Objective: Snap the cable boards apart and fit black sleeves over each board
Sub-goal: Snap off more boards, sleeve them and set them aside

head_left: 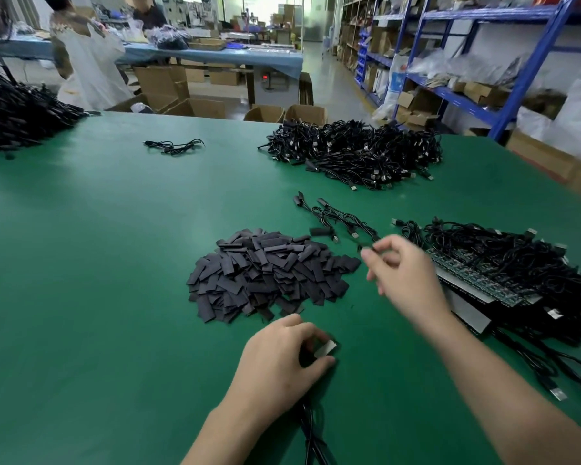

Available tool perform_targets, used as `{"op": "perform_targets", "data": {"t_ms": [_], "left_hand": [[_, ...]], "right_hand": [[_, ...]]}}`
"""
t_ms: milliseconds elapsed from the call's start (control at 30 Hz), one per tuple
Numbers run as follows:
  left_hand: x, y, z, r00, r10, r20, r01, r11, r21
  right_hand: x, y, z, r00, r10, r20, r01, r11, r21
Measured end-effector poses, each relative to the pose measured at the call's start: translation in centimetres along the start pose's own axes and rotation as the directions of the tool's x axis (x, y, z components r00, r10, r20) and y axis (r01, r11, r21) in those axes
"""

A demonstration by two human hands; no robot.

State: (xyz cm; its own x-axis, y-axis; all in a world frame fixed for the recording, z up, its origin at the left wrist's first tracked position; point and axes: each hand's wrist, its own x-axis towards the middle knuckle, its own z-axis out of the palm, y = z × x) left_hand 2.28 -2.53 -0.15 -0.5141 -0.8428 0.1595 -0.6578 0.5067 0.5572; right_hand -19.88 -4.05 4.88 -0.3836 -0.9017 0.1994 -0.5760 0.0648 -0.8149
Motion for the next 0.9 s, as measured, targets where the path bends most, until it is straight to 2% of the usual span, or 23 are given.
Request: {"op": "perform_targets", "data": {"t_ms": [100, 167, 233, 300, 400, 500, 600, 767, 900], "left_hand": [[0.1, 0.3, 0.0, 1.0, -0.014, -0.006, 0.013, 0.988, -0.153], [0.1, 0.3, -0.2, 0.997, -0.059, -0.041, 0.043, 0.948, -0.314], [0.3, 0.0, -0.4, 0.989, -0.135, -0.067, 0.083, 0.86, -0.503], [0.5, -0.2, -0.6, 0.979, -0.199, -0.052, 0.117, 0.748, -0.653], [0.8, -0.3, -0.5, 0.973, -0.229, -0.037, 0.104, 0.575, -0.812], [0.9, -0.2, -0.4, 0.977, -0.207, -0.053, 0.056, 0.487, -0.872], [0.7, 0.1, -0.1, 0.985, -0.161, -0.067, 0.018, 0.474, -0.88], [0.5, 0.5, 0.1, 0.987, -0.158, -0.032, 0.038, 0.421, -0.906], [0.5, 1.0, 0.7, 0.994, -0.046, 0.1, 0.109, 0.301, -0.947]], "right_hand": [[5.4, -3.1, -0.2, 1.0, 0.014, 0.001, -0.014, 1.0, 0.004], [7.5, -4.4, -0.1, 0.999, 0.046, 0.023, -0.045, 0.999, -0.03], [7.0, -4.6, 0.1, 1.0, 0.001, 0.014, 0.001, 0.995, -0.101], [4.0, -4.1, 0.7, 0.994, -0.109, -0.013, 0.106, 0.985, -0.135], [-2.5, -2.1, 1.9, 0.983, -0.181, -0.009, 0.18, 0.982, -0.053], [-7.5, 0.0, 3.0, 0.983, -0.072, 0.169, 0.052, 0.992, 0.118], [-9.7, 0.3, 3.7, 0.941, -0.05, 0.336, -0.061, 0.948, 0.312], [-10.1, 0.3, 3.9, 0.926, -0.005, 0.377, -0.226, 0.792, 0.566], [-10.2, 0.6, 3.5, 0.905, 0.016, 0.424, -0.337, 0.634, 0.696]]}}
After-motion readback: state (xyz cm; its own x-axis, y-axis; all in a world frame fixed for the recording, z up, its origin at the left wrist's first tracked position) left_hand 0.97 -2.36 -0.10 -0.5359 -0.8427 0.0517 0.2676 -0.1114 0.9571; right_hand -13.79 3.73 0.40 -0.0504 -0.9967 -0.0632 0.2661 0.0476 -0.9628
